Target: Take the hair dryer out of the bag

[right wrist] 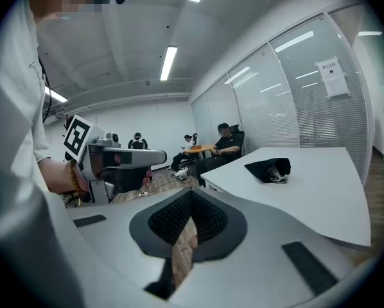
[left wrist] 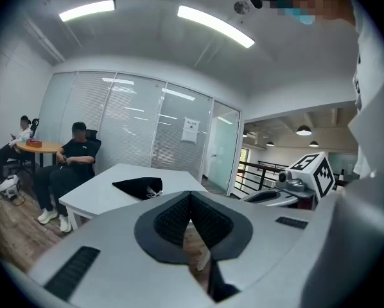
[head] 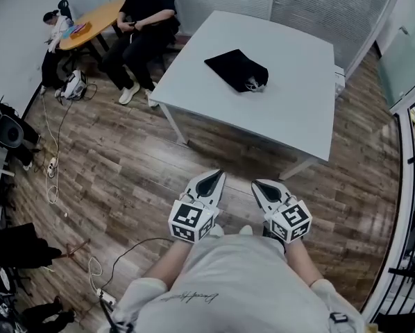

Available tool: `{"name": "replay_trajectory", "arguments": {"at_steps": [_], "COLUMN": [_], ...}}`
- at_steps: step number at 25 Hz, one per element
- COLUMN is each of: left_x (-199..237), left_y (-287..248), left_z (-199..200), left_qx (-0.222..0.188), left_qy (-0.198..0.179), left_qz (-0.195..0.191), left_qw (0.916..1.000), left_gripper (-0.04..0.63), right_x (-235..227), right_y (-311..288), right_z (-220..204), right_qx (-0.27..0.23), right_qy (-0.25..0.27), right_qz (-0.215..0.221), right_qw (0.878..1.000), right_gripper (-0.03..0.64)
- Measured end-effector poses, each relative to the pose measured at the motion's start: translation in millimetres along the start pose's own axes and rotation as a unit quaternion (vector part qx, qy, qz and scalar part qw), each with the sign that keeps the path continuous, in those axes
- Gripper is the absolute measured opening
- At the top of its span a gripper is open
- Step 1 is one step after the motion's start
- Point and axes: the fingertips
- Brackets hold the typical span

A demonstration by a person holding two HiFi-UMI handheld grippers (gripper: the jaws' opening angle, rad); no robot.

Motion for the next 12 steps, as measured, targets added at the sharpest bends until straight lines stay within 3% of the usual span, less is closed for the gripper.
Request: {"name": "replay_trajectory", "arguments": {"at_steps": [12], "left_x": [32.2], "left_y": [22.8], "left_z": [-1.8], "left_qx": [-0.005], "left_qy": [-0.003], "left_qz": [-0.012], "left_qw": [0.9999], "left_gripper": [0.011], "right_x": [15.0], "right_y": [-22.5], "right_z": [12.0], "right_qx": [-0.023], "right_qy": [-0.028], "right_qz": [-0.021], "right_qw": [0.999], "right_gripper": [0.023]}}
Point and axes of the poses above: the fingertips, and each gripper's own axes: y backward along the fingers, x to its left, z out of its top, and after that the axes turned 2 degrees about z, right-handed
